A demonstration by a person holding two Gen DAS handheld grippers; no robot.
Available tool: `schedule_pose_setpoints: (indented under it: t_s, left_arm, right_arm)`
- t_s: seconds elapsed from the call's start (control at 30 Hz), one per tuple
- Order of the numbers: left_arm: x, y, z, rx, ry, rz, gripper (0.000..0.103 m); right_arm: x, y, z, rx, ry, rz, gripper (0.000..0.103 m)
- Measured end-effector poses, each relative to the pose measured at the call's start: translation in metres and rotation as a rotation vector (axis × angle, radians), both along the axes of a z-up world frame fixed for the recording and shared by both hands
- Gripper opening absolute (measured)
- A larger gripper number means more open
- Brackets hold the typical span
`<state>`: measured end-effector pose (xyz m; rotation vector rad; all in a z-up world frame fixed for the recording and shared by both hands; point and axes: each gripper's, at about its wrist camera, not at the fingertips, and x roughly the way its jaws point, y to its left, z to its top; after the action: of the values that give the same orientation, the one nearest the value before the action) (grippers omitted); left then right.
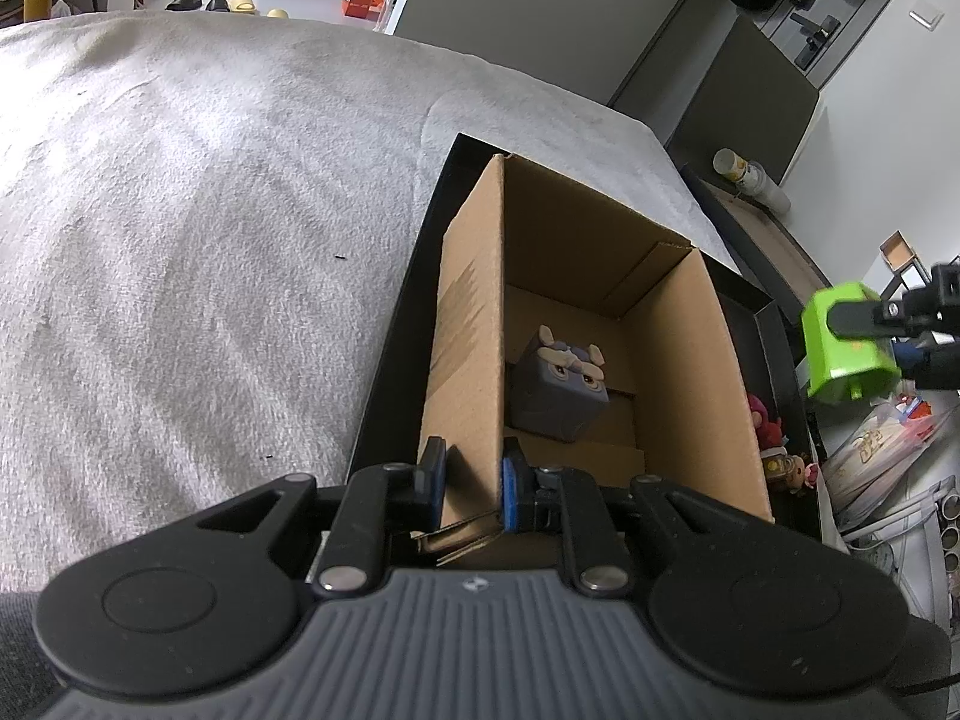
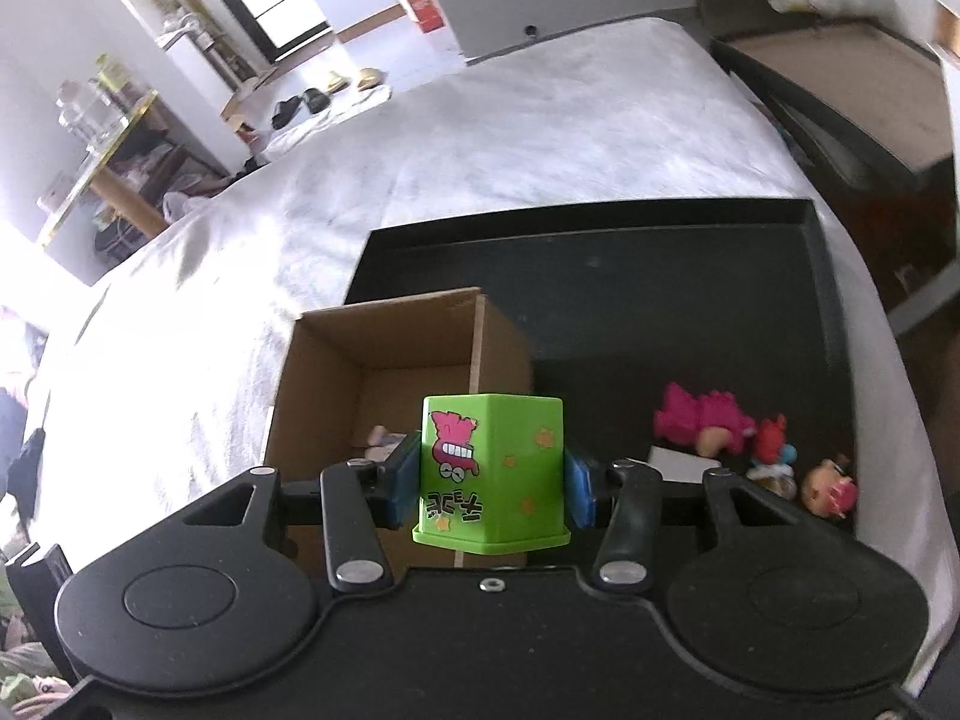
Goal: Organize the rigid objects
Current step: 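Lift the green block with the right tool and carry it over the box, then open the right tool to drop the green block into the box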
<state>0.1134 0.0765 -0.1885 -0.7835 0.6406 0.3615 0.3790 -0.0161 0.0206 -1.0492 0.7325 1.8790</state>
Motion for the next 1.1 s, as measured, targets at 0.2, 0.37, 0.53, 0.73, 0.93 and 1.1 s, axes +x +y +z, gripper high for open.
schedule_pose_setpoints:
  t_s: [0.2,0.37,0.53,0.73,0.93,1.1]
  left_arm:
    - [0.0,0.0,0.0,-0.005,-0.006,0.006,0.017]
    - [-0.001,0.001,0.0,-0.009,-0.012,0.01,0.017]
    - [-0.001,0.001,-0.001,-0.01,-0.016,0.017,0.017]
    - [-0.001,0.002,-0.001,-0.018,-0.023,0.024,0.017]
    - [-0.002,0.0,-0.001,-0.028,-0.052,0.084,0.017]
    - [-0.001,0.001,-0.001,-0.026,-0.055,0.088,0.017]
  right_arm:
    - [-0.029,-0.008,-0.004,-0.002,-0.013,0.056,0.047]
    - [-0.052,-0.02,-0.014,-0.018,-0.038,0.118,0.047]
    - [-0.074,-0.029,-0.027,-0.035,-0.051,0.177,0.047]
    - [-0.098,-0.031,-0.019,-0.023,0.059,0.202,0.056]
    - [-0.099,-0.032,-0.006,-0.001,0.067,0.219,0.062]
    - [-0.08,-0.034,-0.007,0.024,0.015,0.233,0.064]
